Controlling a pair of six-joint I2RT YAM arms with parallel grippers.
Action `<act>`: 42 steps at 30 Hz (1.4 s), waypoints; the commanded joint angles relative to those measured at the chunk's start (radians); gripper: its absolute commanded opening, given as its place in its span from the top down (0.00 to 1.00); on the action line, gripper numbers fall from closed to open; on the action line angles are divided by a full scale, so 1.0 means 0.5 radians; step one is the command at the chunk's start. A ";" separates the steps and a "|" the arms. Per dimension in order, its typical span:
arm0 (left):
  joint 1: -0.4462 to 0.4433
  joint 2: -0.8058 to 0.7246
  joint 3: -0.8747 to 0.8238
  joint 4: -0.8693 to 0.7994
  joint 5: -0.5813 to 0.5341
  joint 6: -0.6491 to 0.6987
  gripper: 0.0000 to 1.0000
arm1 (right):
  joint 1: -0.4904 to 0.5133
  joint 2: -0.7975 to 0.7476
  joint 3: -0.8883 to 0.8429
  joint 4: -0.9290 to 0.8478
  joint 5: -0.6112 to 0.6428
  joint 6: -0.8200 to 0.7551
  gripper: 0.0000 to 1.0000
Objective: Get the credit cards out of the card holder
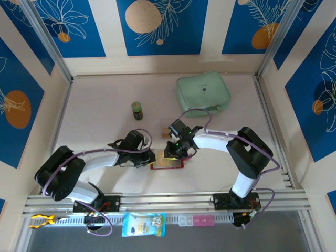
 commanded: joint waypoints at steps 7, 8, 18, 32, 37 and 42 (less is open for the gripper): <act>0.016 -0.040 0.072 -0.120 -0.035 0.055 0.90 | 0.000 -0.080 -0.007 -0.042 0.015 -0.019 0.78; 0.014 -0.045 0.078 -0.131 -0.035 0.058 0.89 | 0.000 -0.090 -0.015 -0.036 0.011 -0.014 0.78; 0.013 -0.067 0.178 -0.170 -0.014 0.074 0.90 | -0.030 -0.192 -0.070 0.015 -0.019 0.016 0.78; -0.031 0.112 0.312 -0.249 -0.050 0.144 0.96 | -0.099 -0.237 -0.139 0.069 -0.074 0.043 0.78; -0.033 0.156 0.294 -0.231 -0.041 0.136 0.98 | -0.109 -0.208 -0.139 0.075 -0.111 0.042 0.77; -0.037 0.175 0.273 -0.213 -0.045 0.121 0.98 | -0.111 -0.188 -0.148 0.096 -0.118 0.046 0.77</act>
